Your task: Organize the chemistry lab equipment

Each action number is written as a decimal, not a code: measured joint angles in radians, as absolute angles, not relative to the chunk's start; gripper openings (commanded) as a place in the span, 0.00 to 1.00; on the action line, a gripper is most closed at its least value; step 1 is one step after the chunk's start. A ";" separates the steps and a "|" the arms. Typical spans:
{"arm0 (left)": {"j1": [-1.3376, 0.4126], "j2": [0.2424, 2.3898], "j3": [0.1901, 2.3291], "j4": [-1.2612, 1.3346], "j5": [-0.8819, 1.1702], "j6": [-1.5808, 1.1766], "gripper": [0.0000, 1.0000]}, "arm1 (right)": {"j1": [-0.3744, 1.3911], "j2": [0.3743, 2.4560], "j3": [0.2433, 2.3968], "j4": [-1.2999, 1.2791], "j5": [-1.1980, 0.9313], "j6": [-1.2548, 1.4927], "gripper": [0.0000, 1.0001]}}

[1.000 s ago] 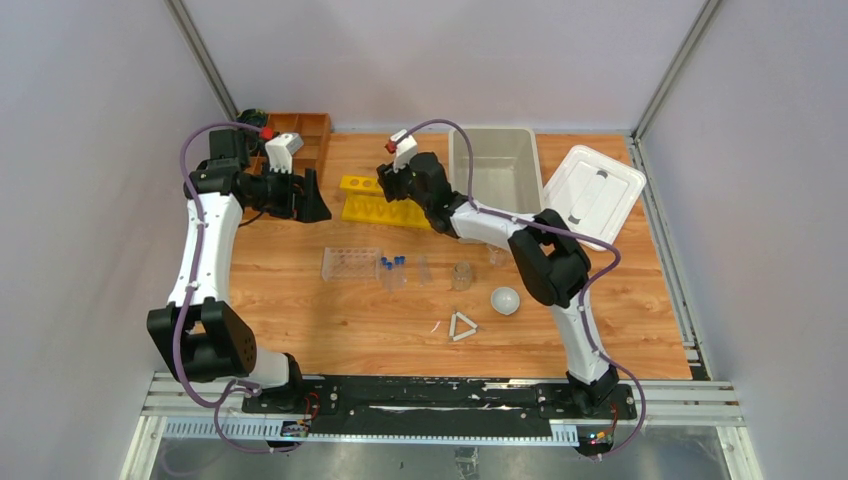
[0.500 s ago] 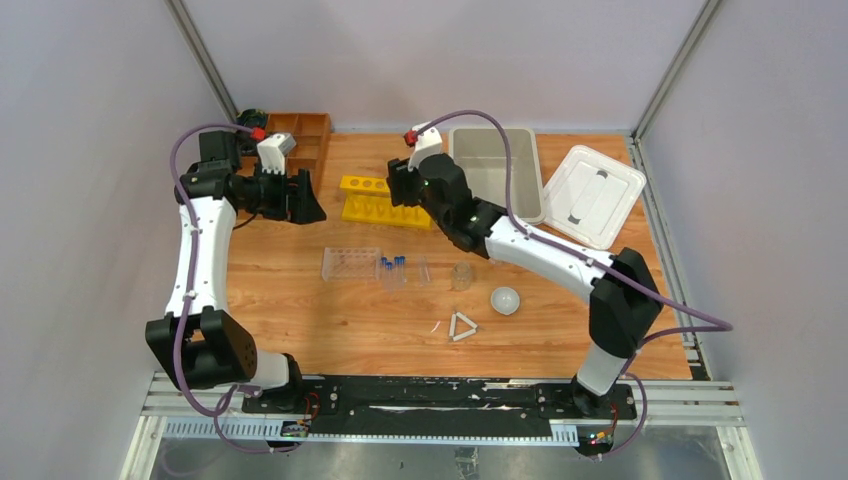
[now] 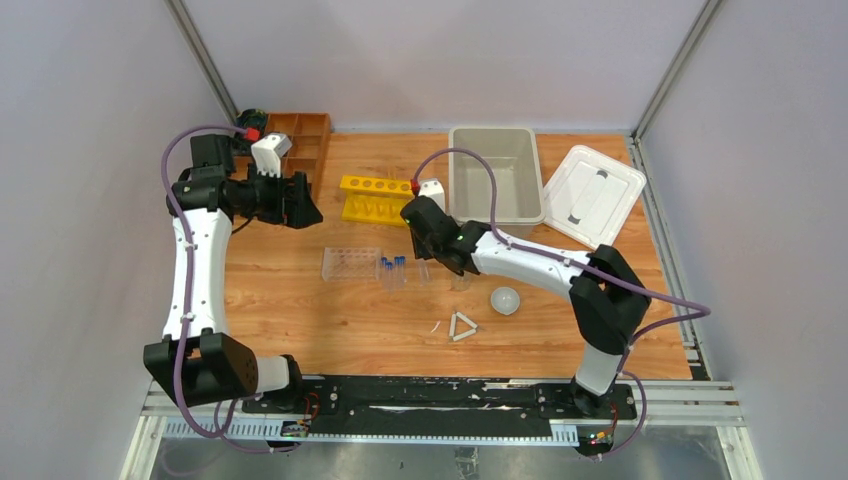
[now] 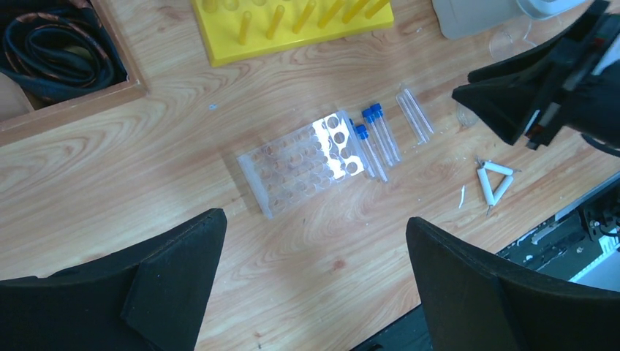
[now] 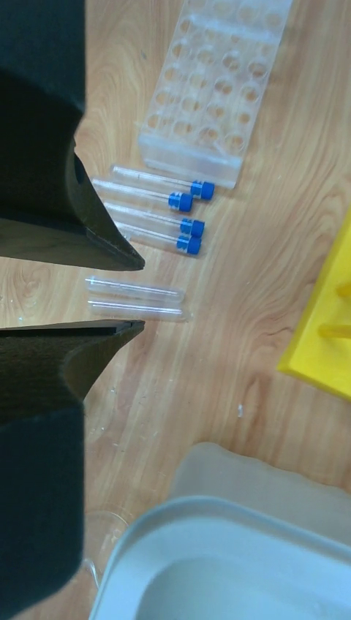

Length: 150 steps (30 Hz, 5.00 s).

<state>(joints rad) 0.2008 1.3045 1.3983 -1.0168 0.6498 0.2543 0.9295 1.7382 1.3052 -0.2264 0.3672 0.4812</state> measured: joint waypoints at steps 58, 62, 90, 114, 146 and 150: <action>0.201 1.283 1.401 -1.027 0.709 0.250 1.00 | 0.875 1.915 1.412 -0.330 0.249 0.561 0.00; 0.201 1.284 1.401 -1.027 0.748 0.247 1.00 | 0.875 1.813 1.435 -0.305 0.218 0.562 0.00; 0.202 1.219 1.287 -1.028 1.156 0.280 0.56 | 1.045 1.731 1.435 0.348 0.074 0.753 0.00; 0.202 1.236 1.283 -1.026 1.181 0.277 0.17 | 1.045 1.742 1.434 0.429 0.051 0.778 0.35; 0.115 1.192 1.283 -1.028 1.050 0.410 0.18 | 0.986 1.873 1.964 -0.375 -0.150 0.601 0.32; 0.115 1.188 1.283 -1.028 1.050 0.412 0.18 | 0.985 1.878 1.965 -0.369 -0.162 0.606 0.33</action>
